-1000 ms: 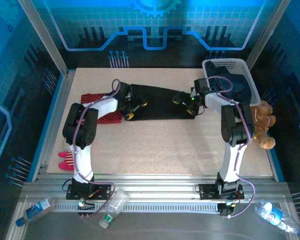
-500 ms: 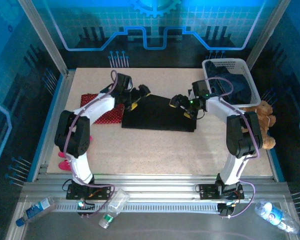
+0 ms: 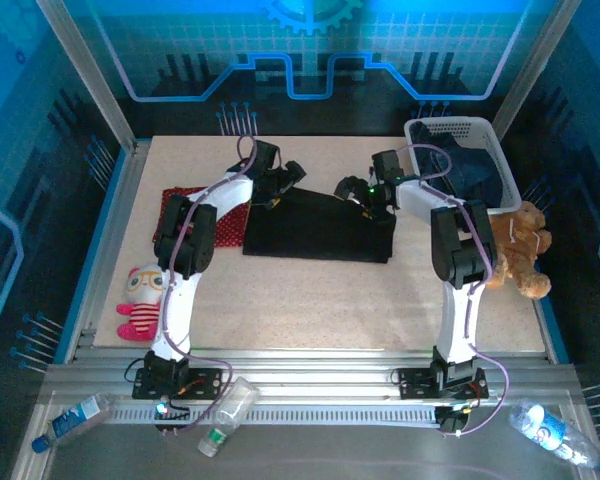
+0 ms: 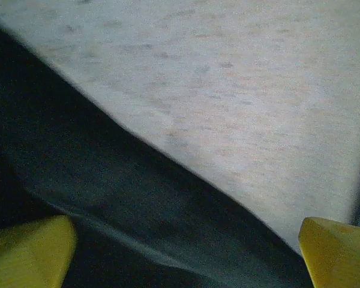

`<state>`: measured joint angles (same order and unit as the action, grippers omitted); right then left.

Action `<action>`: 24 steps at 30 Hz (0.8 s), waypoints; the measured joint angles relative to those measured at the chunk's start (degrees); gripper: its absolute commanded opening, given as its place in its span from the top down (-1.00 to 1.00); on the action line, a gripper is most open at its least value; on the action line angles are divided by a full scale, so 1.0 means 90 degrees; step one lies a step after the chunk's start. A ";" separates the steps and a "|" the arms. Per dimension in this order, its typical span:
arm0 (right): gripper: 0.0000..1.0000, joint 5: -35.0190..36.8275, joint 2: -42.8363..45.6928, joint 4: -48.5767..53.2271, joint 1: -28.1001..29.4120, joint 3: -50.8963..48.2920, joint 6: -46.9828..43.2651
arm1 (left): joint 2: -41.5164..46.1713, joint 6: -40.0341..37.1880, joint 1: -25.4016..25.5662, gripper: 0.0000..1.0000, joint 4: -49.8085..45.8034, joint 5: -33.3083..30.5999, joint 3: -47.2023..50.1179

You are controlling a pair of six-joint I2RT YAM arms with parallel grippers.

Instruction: Fold and stack the skirts

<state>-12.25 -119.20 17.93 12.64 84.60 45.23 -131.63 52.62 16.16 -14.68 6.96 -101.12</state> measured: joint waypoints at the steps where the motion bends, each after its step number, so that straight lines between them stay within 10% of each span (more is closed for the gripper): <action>1: -1.00 0.0117 0.0002 0.0058 -0.0034 0.0000 -0.0002 | 0.0000 0.0022 -0.0034 -0.98 0.0005 -0.0061 0.0080; 11: -1.00 0.0699 0.0478 0.0580 -0.0163 -0.0240 -0.0202 | 0.0117 -0.0036 -0.0075 -0.98 -0.0058 -0.0005 0.0177; 24: -0.94 -0.0002 0.3378 0.0231 -0.0597 -0.3198 0.0321 | 0.1690 -0.0631 0.0556 -0.93 -0.0811 0.0622 0.0272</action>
<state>-12.27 -88.79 20.01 7.27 55.81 48.12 -116.42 46.94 21.17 -21.98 12.56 -98.67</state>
